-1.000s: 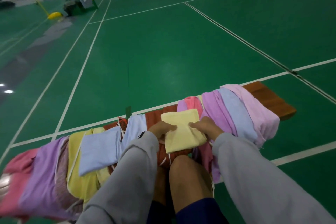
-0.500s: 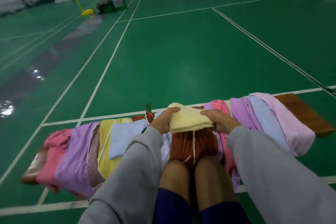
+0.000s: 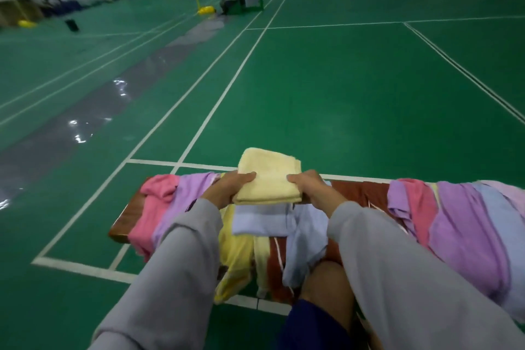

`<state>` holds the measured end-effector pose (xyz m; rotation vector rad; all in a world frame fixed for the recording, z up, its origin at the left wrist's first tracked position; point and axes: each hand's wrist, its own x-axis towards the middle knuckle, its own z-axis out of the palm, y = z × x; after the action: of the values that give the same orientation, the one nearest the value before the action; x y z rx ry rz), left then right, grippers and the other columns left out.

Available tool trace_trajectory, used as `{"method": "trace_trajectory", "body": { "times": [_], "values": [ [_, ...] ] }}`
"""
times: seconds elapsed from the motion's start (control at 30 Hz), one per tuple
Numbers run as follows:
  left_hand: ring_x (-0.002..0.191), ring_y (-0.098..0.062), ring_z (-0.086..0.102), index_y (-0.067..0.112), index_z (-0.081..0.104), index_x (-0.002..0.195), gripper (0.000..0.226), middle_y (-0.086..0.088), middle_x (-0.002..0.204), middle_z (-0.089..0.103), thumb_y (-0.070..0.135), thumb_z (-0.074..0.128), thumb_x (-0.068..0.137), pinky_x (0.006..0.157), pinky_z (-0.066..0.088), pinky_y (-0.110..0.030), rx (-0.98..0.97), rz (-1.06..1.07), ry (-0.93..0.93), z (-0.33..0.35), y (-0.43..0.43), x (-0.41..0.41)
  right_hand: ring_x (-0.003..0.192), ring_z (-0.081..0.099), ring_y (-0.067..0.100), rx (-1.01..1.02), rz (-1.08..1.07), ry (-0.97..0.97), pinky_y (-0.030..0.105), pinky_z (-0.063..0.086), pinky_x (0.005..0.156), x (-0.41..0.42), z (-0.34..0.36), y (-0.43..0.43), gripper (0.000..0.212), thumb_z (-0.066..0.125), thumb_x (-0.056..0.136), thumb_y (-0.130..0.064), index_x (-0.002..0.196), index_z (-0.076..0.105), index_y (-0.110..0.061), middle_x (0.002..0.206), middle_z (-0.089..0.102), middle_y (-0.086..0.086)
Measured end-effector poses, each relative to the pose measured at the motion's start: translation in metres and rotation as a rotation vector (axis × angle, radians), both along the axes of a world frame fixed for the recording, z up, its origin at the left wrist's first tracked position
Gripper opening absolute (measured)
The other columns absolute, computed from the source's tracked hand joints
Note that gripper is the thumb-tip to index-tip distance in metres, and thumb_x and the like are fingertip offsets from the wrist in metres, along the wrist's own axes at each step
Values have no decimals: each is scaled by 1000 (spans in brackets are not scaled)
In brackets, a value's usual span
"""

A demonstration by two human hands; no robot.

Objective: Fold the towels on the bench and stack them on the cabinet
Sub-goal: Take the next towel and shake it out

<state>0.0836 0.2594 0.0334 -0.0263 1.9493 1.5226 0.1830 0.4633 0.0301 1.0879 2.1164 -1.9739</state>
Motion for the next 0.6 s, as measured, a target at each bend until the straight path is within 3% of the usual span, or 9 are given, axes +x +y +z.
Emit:
{"method": "trace_trajectory", "body": {
  "times": [0.07, 0.13, 0.2, 0.27, 0.33, 0.4, 0.5, 0.6],
  "values": [
    [111, -31, 64, -2, 52, 139, 59, -12, 128, 65, 32, 72, 94, 91, 55, -41, -240, -40, 47, -19, -12, 8, 90, 68, 34, 94, 80, -113, 46, 63, 73, 7, -32, -12, 29, 73, 86, -22, 106, 62, -5, 100, 68, 17],
    [117, -35, 58, -2, 43, 144, 66, -16, 140, 53, 29, 73, 94, 80, 51, -40, -461, -80, 76, -37, -21, 15, 83, 66, 34, 28, 128, -227, 45, 63, 67, 20, -56, -24, 26, 71, 89, -12, 108, 57, -2, 92, 60, 18],
    [116, -40, 58, -1, 41, 143, 65, -18, 140, 51, 24, 74, 93, 76, 55, -45, -484, -76, 12, -49, -26, 18, 84, 65, 34, -56, 118, -272, 48, 64, 65, 26, -66, -32, 25, 70, 91, -6, 110, 56, -1, 91, 57, 20],
    [102, -38, 64, -2, 47, 137, 60, -18, 123, 60, 22, 77, 91, 75, 60, -47, -447, -92, -35, -48, -29, 15, 85, 63, 33, -59, 123, -263, 47, 64, 62, 26, -62, -32, 22, 67, 92, -5, 110, 53, -2, 92, 54, 18],
    [86, -30, 65, 1, 53, 128, 51, -13, 103, 63, 24, 78, 91, 60, 59, -36, -396, -148, -80, -38, -31, 11, 81, 59, 29, -67, 168, -227, 39, 62, 54, 23, -47, -28, 16, 61, 95, -5, 105, 48, -6, 91, 51, 15],
    [86, -24, 65, 6, 58, 123, 48, -11, 106, 66, 32, 80, 89, 55, 58, -29, -355, -206, -138, -22, -31, 9, 70, 53, 25, -56, 187, -177, 35, 59, 51, 20, -29, -22, 9, 54, 94, -6, 96, 45, -9, 81, 45, 11],
    [94, -27, 67, 7, 61, 125, 56, -12, 119, 68, 35, 85, 83, 64, 63, -33, -366, -241, -175, -17, -34, 9, 70, 60, 29, -56, 224, -179, 53, 63, 71, 22, -20, -11, 11, 54, 91, -8, 100, 47, -7, 82, 50, 12],
    [86, -33, 67, 2, 56, 125, 51, -18, 116, 65, 27, 80, 89, 64, 63, -41, -526, -285, -113, -26, -38, 21, 72, 75, 36, 83, 415, -369, 47, 64, 75, 39, -29, -13, 19, 58, 94, -5, 109, 56, 7, 91, 72, 25]
  ]
}}
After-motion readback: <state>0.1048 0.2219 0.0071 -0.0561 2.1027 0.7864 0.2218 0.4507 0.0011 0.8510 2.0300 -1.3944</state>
